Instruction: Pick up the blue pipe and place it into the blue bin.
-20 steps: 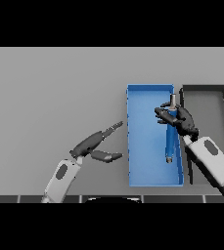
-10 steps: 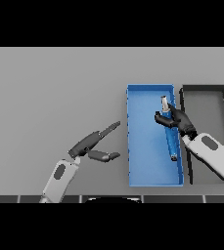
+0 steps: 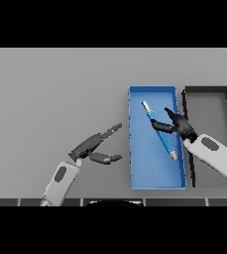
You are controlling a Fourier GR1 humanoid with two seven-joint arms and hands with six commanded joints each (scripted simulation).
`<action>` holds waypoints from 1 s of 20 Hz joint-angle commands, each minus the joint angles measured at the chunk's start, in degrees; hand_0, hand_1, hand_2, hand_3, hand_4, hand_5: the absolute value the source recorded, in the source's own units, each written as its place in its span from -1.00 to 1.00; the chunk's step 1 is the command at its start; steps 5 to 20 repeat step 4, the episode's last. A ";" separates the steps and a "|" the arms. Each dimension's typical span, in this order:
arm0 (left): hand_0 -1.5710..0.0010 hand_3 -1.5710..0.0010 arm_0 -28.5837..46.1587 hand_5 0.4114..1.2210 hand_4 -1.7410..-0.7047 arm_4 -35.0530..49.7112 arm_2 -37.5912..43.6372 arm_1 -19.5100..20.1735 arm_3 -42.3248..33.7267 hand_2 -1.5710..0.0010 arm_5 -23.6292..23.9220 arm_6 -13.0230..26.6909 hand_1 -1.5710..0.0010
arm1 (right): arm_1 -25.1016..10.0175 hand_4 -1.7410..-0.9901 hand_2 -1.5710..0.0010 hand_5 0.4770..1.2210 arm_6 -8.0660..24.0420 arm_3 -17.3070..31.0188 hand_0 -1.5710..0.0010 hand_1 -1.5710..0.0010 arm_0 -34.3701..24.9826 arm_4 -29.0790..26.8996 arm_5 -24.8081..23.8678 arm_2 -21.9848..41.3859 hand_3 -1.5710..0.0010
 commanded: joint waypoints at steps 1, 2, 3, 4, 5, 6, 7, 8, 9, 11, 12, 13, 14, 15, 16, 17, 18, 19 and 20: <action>1.00 1.00 0.05 -0.79 0.57 -0.02 0.02 -0.13 -0.16 1.00 0.22 0.38 1.00 | -0.39 0.75 0.98 -0.37 -0.05 -0.34 0.98 0.98 -0.18 0.03 0.54 -0.04 0.99; 1.00 1.00 0.12 -0.79 0.57 -0.21 -0.19 -0.31 0.12 1.00 0.27 0.14 1.00 | -0.88 0.75 0.98 -0.37 -0.28 -0.62 0.98 0.98 0.19 -0.10 0.90 -0.03 0.99; 1.00 1.00 0.21 -0.79 0.57 -0.31 -0.15 -0.17 0.16 1.00 0.28 0.15 1.00 | -0.62 0.75 0.98 -0.37 0.04 -0.65 0.98 0.98 -0.24 -0.17 1.15 -0.04 0.99; 1.00 1.00 0.70 -0.79 0.57 -0.38 -0.27 0.02 0.07 1.00 0.21 -0.58 1.00 | -0.17 0.75 0.98 -0.36 -0.75 -0.52 0.98 0.98 0.05 -0.12 0.82 -0.04 0.99; 1.00 1.00 0.70 -0.79 0.57 -0.38 -0.27 0.02 0.07 1.00 0.21 -0.58 1.00 | -0.17 0.75 0.98 -0.36 -0.75 -0.52 0.98 0.98 0.05 -0.12 0.82 -0.04 0.99; 1.00 1.00 0.70 -0.79 0.57 -0.38 -0.27 0.02 0.07 1.00 0.21 -0.58 1.00 | -0.17 0.75 0.98 -0.36 -0.75 -0.52 0.98 0.98 0.05 -0.12 0.82 -0.04 0.99; 1.00 1.00 0.70 -0.79 0.57 -0.38 -0.27 0.02 0.07 1.00 0.21 -0.58 1.00 | -0.17 0.75 0.98 -0.36 -0.75 -0.52 0.98 0.98 0.05 -0.12 0.82 -0.04 0.99; 1.00 1.00 0.70 -0.79 0.57 -0.38 -0.27 0.02 0.07 1.00 0.21 -0.58 1.00 | -0.17 0.75 0.98 -0.36 -0.75 -0.52 0.98 0.98 0.05 -0.12 0.82 -0.04 0.99; 1.00 1.00 0.70 -0.79 0.57 -0.38 -0.27 0.02 0.07 1.00 0.21 -0.58 1.00 | -0.17 0.75 0.98 -0.36 -0.75 -0.52 0.98 0.98 0.05 -0.12 0.82 -0.04 0.99; 1.00 1.00 0.70 -0.79 0.57 -0.38 -0.27 0.02 0.07 1.00 0.21 -0.58 1.00 | -0.17 0.75 0.98 -0.36 -0.75 -0.52 0.98 0.98 0.05 -0.12 0.82 -0.04 0.99; 1.00 1.00 0.70 -0.79 0.57 -0.38 -0.27 0.02 0.07 1.00 0.21 -0.58 1.00 | -0.17 0.75 0.98 -0.36 -0.75 -0.52 0.98 0.98 0.05 -0.12 0.82 -0.04 0.99; 1.00 1.00 0.70 -0.79 0.57 -0.38 -0.27 0.02 0.07 1.00 0.21 -0.58 1.00 | -0.17 0.75 0.98 -0.36 -0.75 -0.52 0.98 0.98 0.05 -0.12 0.82 -0.04 0.99; 1.00 1.00 0.70 -0.79 0.57 -0.38 -0.27 0.02 0.07 1.00 0.21 -0.58 1.00 | -0.17 0.75 0.98 -0.36 -0.75 -0.52 0.98 0.98 0.05 -0.12 0.82 -0.04 0.99; 1.00 1.00 0.70 -0.79 0.57 -0.38 -0.27 0.02 0.07 1.00 0.21 -0.58 1.00 | -0.17 0.75 0.98 -0.36 -0.75 -0.52 0.98 0.98 0.05 -0.12 0.82 -0.04 0.99; 1.00 1.00 0.70 -0.79 0.57 -0.38 -0.27 0.02 0.07 1.00 0.21 -0.58 1.00 | -0.17 0.75 0.98 -0.36 -0.75 -0.52 0.98 0.98 0.05 -0.12 0.82 -0.04 0.99; 1.00 1.00 0.70 -0.79 0.57 -0.38 -0.27 0.02 0.07 1.00 0.21 -0.58 1.00 | -0.17 0.75 0.98 -0.36 -0.75 -0.52 0.98 0.98 0.05 -0.12 0.82 -0.04 0.99; 1.00 1.00 0.70 -0.79 0.57 -0.38 -0.27 0.02 0.07 1.00 0.21 -0.58 1.00 | -0.17 0.75 0.98 -0.36 -0.75 -0.52 0.98 0.98 0.05 -0.12 0.82 -0.04 0.99; 1.00 1.00 0.70 -0.79 0.57 -0.38 -0.27 0.02 0.07 1.00 0.21 -0.58 1.00 | -0.17 0.75 0.98 -0.36 -0.75 -0.52 0.98 0.98 0.05 -0.12 0.82 -0.04 0.99; 1.00 1.00 0.70 -0.79 0.57 -0.38 -0.27 0.02 0.07 1.00 0.21 -0.58 1.00 | -0.17 0.75 0.98 -0.36 -0.75 -0.52 0.98 0.98 0.05 -0.12 0.82 -0.04 0.99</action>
